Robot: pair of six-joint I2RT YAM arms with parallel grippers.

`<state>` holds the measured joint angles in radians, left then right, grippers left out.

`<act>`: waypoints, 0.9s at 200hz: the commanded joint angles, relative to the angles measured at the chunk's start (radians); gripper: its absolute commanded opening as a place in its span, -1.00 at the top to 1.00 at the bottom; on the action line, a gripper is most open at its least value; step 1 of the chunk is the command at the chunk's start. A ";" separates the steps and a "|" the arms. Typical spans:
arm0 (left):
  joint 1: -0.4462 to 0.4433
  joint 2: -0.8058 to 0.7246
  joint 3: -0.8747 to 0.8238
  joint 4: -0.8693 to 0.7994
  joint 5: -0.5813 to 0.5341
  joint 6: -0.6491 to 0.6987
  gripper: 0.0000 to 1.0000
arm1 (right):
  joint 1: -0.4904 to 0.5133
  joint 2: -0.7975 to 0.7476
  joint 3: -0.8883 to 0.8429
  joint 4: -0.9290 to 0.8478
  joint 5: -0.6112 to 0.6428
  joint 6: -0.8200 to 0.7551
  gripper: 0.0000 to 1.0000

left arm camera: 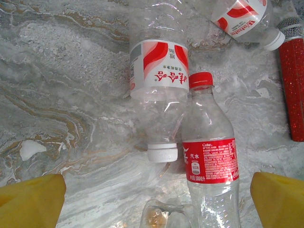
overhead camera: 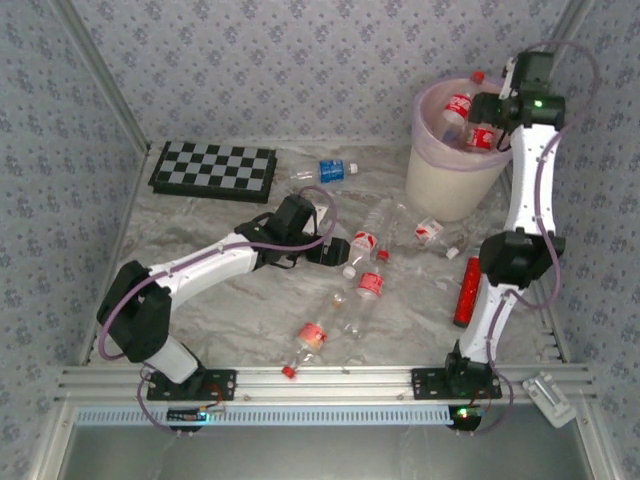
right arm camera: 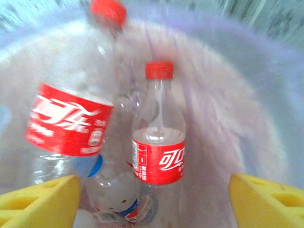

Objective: Put the plastic bottles in the bin

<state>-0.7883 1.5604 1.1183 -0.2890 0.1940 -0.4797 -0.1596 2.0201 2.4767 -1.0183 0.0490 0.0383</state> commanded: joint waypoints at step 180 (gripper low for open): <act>-0.064 0.364 0.459 -0.284 -0.073 0.221 -0.99 | 0.034 -0.869 -0.905 0.134 -0.360 0.233 -0.93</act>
<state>-0.8349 1.8393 1.4788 -0.5201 0.1154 -0.3256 -0.1051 1.2427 1.6722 -0.8555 -0.2562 0.2230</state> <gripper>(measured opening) 0.978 0.930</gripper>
